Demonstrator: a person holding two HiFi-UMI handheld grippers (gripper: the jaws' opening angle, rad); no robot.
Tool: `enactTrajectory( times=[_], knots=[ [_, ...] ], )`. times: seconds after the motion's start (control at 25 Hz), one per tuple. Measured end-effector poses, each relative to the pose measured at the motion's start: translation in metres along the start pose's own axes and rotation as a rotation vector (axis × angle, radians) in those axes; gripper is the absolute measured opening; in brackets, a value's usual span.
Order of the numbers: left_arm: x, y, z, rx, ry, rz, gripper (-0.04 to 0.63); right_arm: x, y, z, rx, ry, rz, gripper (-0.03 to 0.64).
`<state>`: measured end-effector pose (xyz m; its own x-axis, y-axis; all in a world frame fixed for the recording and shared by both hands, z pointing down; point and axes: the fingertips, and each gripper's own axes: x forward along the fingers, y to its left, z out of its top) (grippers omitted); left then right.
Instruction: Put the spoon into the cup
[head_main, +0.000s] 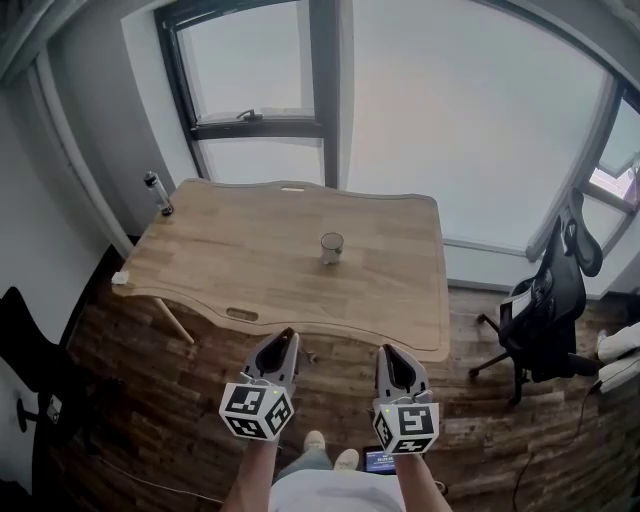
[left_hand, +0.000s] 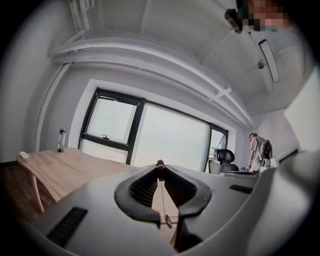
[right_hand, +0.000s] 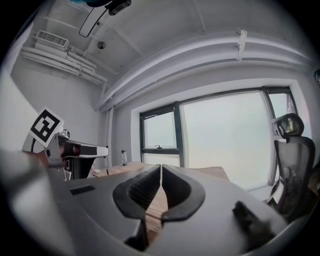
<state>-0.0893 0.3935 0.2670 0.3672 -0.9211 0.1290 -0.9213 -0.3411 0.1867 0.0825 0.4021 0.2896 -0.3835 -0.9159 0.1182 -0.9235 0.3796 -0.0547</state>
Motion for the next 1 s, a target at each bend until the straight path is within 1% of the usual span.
enactTrajectory(
  times=[0.28, 0.4, 0.52, 0.72, 1.0],
  knots=[
    [0.008, -0.001, 0.007, 0.054, -0.003, 0.040, 0.049, 0.005, -0.010, 0.002, -0.001, -0.012, 0.003, 0.032],
    [0.020, 0.002, 0.009, 0.089, 0.005, 0.042, 0.049, 0.018, -0.016, 0.005, -0.007, -0.014, 0.004, 0.032],
    [0.037, 0.010, 0.009, 0.092, 0.004, 0.044, 0.049, 0.038, -0.019, 0.004, -0.022, -0.007, 0.012, 0.032],
    [0.082, 0.034, 0.009, 0.078, 0.000, 0.049, 0.048, 0.084, -0.033, 0.001, -0.038, 0.009, 0.017, 0.032],
    [0.178, 0.075, 0.023, 0.065, 0.011, 0.022, 0.048, 0.175, -0.071, 0.005, -0.037, 0.041, -0.018, 0.032]
  ],
)
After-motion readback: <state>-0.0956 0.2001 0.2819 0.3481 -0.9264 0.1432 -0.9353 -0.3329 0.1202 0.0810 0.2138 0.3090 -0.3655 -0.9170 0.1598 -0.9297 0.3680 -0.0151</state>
